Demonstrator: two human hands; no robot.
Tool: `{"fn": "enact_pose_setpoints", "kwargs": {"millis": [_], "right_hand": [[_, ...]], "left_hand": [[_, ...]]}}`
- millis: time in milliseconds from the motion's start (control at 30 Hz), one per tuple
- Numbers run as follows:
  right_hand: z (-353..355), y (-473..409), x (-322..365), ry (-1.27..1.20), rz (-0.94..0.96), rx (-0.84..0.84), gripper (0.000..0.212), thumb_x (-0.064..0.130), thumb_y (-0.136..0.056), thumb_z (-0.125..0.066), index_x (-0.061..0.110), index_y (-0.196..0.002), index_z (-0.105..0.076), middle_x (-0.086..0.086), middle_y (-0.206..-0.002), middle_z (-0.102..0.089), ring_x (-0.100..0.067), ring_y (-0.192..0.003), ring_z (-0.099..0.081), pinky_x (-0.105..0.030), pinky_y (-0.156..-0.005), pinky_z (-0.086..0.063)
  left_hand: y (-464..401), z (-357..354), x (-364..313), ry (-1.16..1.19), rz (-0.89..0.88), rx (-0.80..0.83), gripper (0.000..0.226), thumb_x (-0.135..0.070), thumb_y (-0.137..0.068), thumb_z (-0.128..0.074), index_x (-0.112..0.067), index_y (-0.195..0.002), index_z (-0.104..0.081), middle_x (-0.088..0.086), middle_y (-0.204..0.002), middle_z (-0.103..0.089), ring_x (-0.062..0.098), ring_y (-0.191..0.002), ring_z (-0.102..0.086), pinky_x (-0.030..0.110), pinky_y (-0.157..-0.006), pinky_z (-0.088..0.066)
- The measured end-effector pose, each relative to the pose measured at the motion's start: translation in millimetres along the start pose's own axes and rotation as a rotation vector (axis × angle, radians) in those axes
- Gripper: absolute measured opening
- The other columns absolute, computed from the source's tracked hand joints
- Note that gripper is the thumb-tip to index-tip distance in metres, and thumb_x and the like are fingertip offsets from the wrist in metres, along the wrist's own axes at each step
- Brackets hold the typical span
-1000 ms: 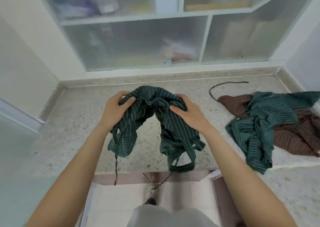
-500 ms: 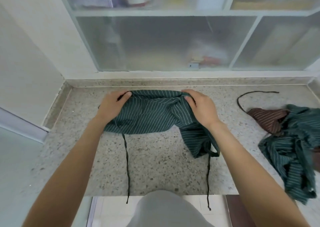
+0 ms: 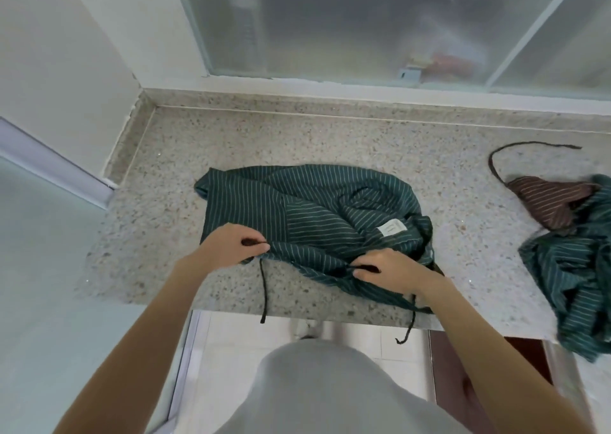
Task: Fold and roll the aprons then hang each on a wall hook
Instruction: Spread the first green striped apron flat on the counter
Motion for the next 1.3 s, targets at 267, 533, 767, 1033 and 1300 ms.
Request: {"fn": "enact_pose_setpoints", "kwargs": {"millis": [267,533,767,1033,1300], "right_hand": [[58,23,6,-0.138,0.105,-0.571,0.017,0.020,-0.094,-0.055,0.017,-0.104,-0.068,0.003,-0.104,-0.066,-0.012,-0.093,-0.061,-0.034,-0.081,-0.052],[-4,-17,-8,0.192,-0.119,-0.269,0.046,0.042,-0.092,-0.053,0.029,-0.136,-0.045,-0.006,-0.149,-0.032,-0.030,-0.139,-0.020,-0.049,-0.113,-0.016],[-33,-11,34,0.377,0.081,-0.328,0.063,0.056,-0.073,-0.069,0.031,-0.129,-0.052,-0.010,-0.147,-0.037,-0.035,-0.138,-0.025,-0.064,-0.108,-0.021],[-34,-22,2,0.623,-0.028,-0.222,0.023,0.022,-0.056,-0.089,0.034,-0.063,-0.071,-0.003,-0.123,-0.063,-0.030,-0.124,-0.050,-0.057,-0.103,-0.035],[25,-15,-81,0.755,-0.502,-0.136,0.042,0.031,-0.100,-0.033,0.026,-0.141,-0.038,-0.001,-0.157,0.017,-0.031,-0.143,0.019,-0.060,-0.110,0.010]], "left_hand": [[49,-71,24,-0.281,0.138,0.419,0.021,-0.030,-0.091,-0.056,-0.018,-0.102,-0.070,-0.006,-0.100,-0.069,0.011,-0.089,-0.060,0.025,-0.084,-0.046],[47,-69,38,0.013,0.129,0.108,0.032,-0.022,-0.088,-0.060,-0.027,-0.120,-0.057,-0.007,-0.113,-0.063,0.007,-0.097,-0.058,0.029,-0.092,-0.047],[-7,-43,10,-0.101,-0.077,-0.273,0.055,-0.016,-0.085,-0.063,-0.023,-0.137,-0.043,0.001,-0.144,-0.039,0.024,-0.133,-0.033,0.043,-0.110,-0.030],[-33,-66,51,-0.482,0.051,0.006,0.057,-0.047,-0.095,-0.038,-0.039,-0.147,-0.015,-0.013,-0.156,-0.009,0.015,-0.144,-0.010,0.062,-0.112,-0.002],[-28,-85,23,-0.588,-0.013,0.107,0.086,-0.073,-0.084,-0.031,-0.024,-0.150,-0.007,0.004,-0.157,-0.011,0.030,-0.136,-0.027,0.043,-0.110,-0.023]]}}
Point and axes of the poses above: each hand's wrist, its own y-axis away from the middle knuckle, its own z-axis out of the back of the hand, x = y × z, the point moved 10 cm from there along -y, towards the middle knuckle
